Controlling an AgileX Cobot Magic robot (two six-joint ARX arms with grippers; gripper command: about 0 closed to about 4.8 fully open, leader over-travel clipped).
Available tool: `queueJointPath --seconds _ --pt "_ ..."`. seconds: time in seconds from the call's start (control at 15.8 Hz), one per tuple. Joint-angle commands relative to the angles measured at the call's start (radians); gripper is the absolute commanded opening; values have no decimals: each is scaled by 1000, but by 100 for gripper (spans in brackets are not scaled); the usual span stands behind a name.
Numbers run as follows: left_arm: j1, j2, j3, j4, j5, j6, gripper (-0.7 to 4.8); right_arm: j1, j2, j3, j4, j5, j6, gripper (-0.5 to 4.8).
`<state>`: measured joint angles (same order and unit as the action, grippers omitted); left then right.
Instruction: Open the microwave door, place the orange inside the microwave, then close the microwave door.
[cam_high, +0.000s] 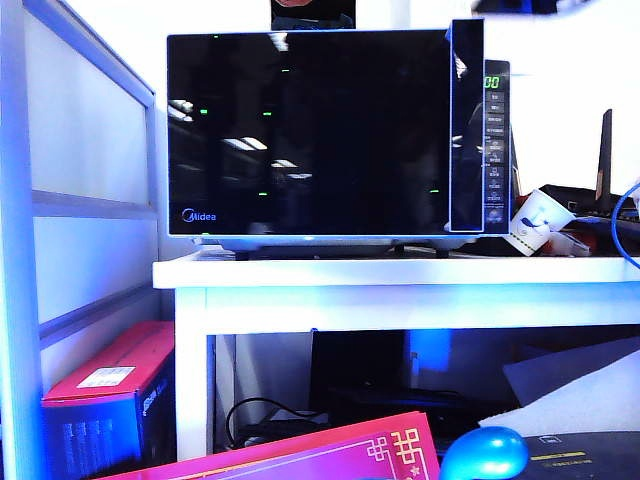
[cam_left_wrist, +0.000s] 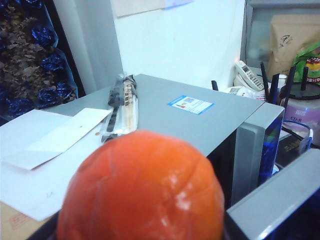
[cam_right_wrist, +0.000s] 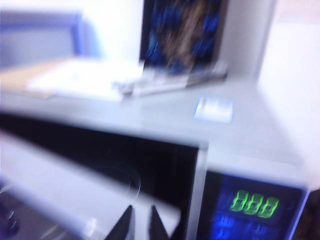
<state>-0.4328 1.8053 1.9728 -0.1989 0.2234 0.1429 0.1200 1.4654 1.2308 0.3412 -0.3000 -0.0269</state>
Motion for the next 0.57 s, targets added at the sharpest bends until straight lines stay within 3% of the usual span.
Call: queueJointPath --seconds 0.06,0.13,0.25,0.57 --pt "-2 -5 5 14 -1 6 191 -3 4 3 3 131 -8 49" --pt "-2 -5 5 13 1 6 191 -3 12 4 12 195 -8 49" --pt "-2 -5 5 13 1 -1 191 -3 49 6 50 216 -8 49" --pt "-2 -5 5 -6 1 -1 191 -3 137 10 82 87 -7 49"
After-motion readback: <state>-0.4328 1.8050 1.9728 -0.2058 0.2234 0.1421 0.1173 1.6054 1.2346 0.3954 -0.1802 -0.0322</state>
